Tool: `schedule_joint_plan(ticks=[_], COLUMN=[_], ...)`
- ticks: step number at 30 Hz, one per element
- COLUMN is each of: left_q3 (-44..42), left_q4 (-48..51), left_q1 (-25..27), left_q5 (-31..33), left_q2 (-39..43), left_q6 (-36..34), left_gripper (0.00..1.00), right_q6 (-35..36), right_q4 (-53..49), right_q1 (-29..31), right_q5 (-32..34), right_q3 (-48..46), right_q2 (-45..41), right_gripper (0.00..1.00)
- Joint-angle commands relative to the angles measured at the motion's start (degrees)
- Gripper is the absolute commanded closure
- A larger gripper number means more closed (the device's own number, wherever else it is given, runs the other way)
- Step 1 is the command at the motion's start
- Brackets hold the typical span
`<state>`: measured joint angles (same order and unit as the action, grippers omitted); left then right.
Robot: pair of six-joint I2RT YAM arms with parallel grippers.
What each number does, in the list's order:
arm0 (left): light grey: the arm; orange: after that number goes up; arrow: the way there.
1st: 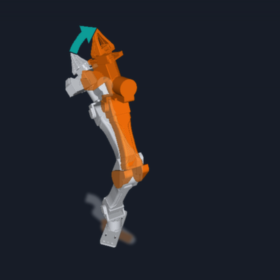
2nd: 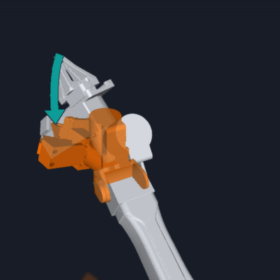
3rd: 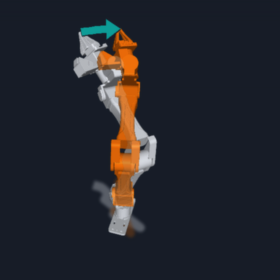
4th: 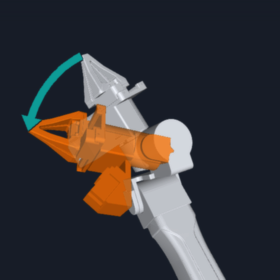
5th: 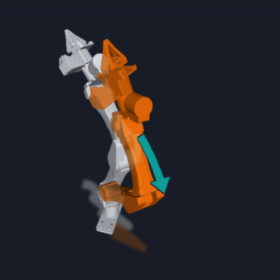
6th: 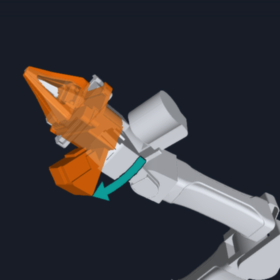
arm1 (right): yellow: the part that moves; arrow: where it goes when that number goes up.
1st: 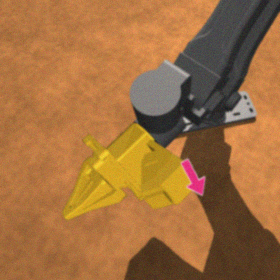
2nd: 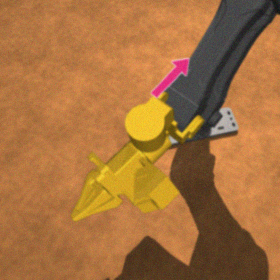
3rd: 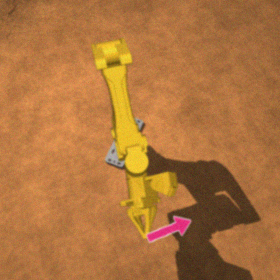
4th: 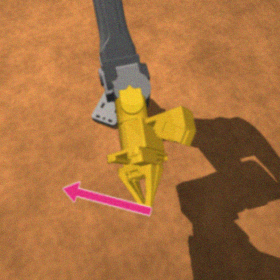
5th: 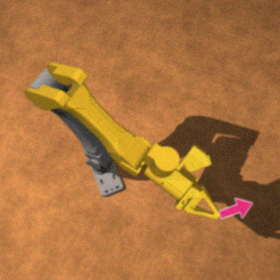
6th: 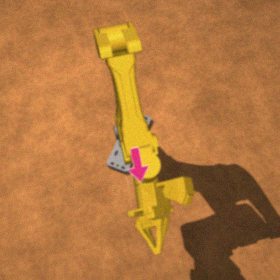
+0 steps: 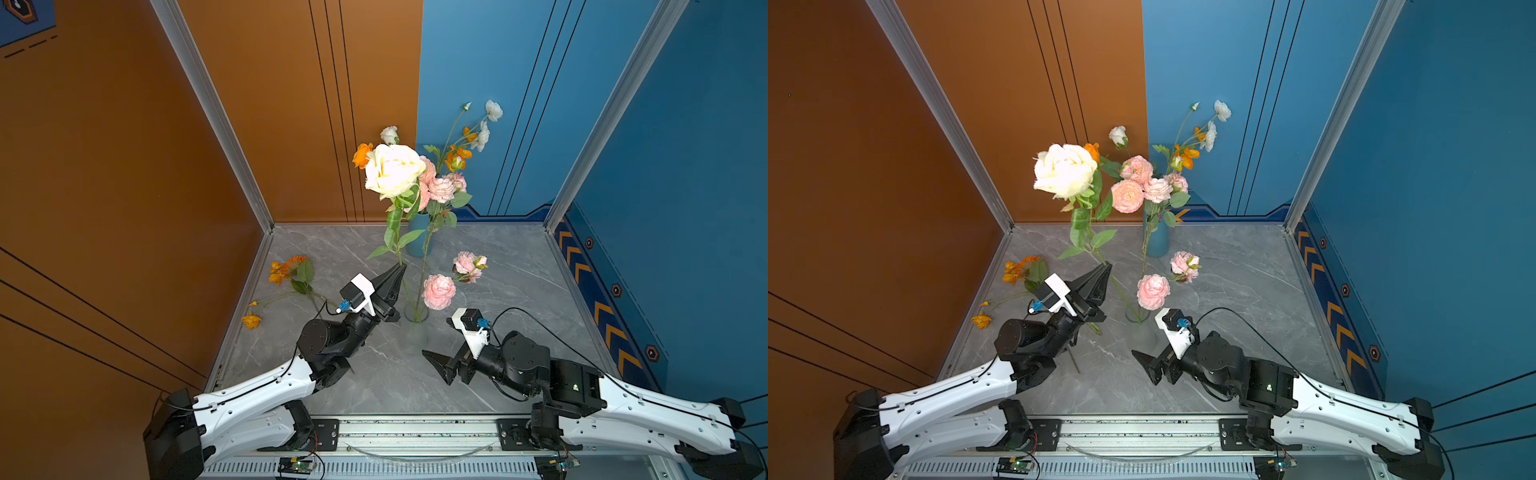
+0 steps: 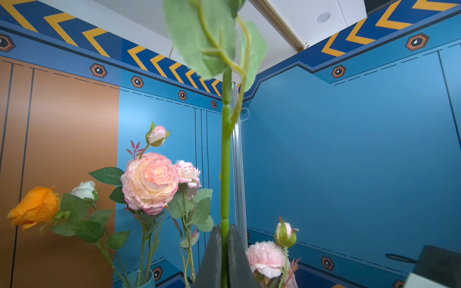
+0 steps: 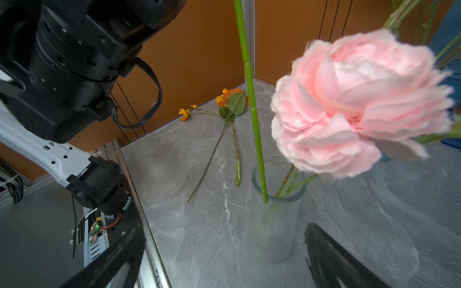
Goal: Arrange the flowers into the vase
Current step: 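Carry the white rose over the glass jar and lower its stem in, then open the left gripper to release the white rose and draw back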
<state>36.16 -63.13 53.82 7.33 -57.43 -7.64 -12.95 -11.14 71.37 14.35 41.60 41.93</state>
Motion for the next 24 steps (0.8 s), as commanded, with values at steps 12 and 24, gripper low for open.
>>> schedule_joint_plan(ticks=[12,24], left_q3=[-2.0,-11.0], left_q4=[-3.0,-17.6], left_q1=[-1.2,4.4], left_q5=[2.3,13.4], left_q2=[-4.1,-14.1], left_q6=[-2.4,1.7], left_gripper=[1.0,1.0], right_q6=[0.3,2.1], right_q4=[-0.5,-0.2], right_q1=[-1.6,-4.3], right_q5=[0.2,-5.5], right_q3=[-1.2,-0.8], right_q2=[-0.6,2.0], right_gripper=[0.0,0.0])
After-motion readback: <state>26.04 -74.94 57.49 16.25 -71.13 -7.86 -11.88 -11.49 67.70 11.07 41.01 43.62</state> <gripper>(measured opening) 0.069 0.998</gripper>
